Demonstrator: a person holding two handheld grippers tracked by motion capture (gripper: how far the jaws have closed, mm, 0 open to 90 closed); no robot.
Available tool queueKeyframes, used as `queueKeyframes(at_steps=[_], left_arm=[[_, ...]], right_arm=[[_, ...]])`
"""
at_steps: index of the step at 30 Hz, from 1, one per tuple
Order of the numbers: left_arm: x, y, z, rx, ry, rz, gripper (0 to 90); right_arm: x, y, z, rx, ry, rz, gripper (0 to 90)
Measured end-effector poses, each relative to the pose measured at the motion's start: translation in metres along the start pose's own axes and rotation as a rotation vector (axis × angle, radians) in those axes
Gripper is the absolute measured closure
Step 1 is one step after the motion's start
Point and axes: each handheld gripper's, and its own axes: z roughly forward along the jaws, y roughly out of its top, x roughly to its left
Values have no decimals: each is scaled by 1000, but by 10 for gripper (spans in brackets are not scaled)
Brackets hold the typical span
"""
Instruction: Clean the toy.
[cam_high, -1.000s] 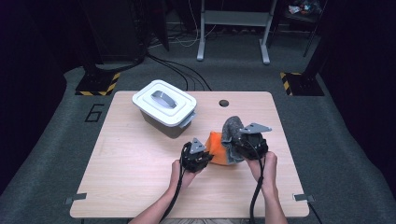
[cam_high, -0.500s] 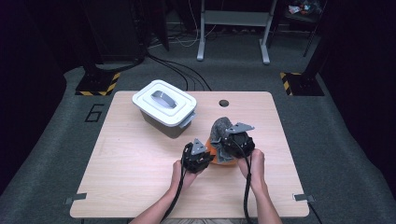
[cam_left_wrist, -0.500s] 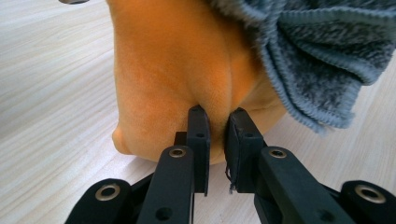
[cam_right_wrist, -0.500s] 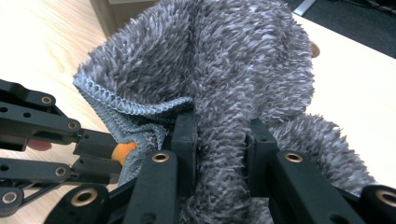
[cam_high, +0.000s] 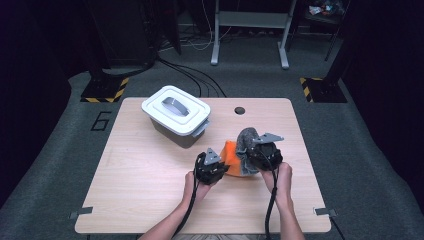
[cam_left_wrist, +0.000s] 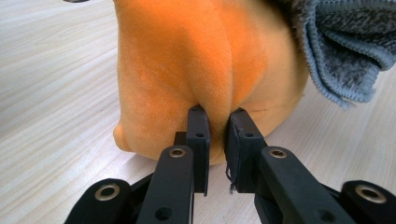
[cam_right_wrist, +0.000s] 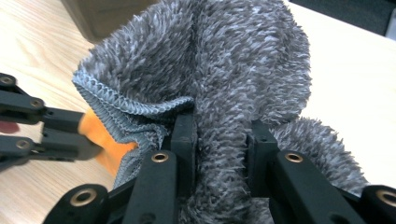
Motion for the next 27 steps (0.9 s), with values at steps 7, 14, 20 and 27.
queueKeyframes(at_steps=[7, 14, 20, 27], left_arm=[[1, -1, 0, 1, -1, -1, 801], [1, -1, 0, 3, -3, 3, 800], [1, -1, 0, 2, -3, 5, 799], [2, -2, 0, 3, -8, 2, 798]], right_arm=[[-16, -13, 1, 24, -15, 47, 697], [-30, -28, 7, 60, -33, 109, 697], [-42, -39, 18, 97, -16, 162, 696], [-51, -54, 38, 179, -13, 187, 692]])
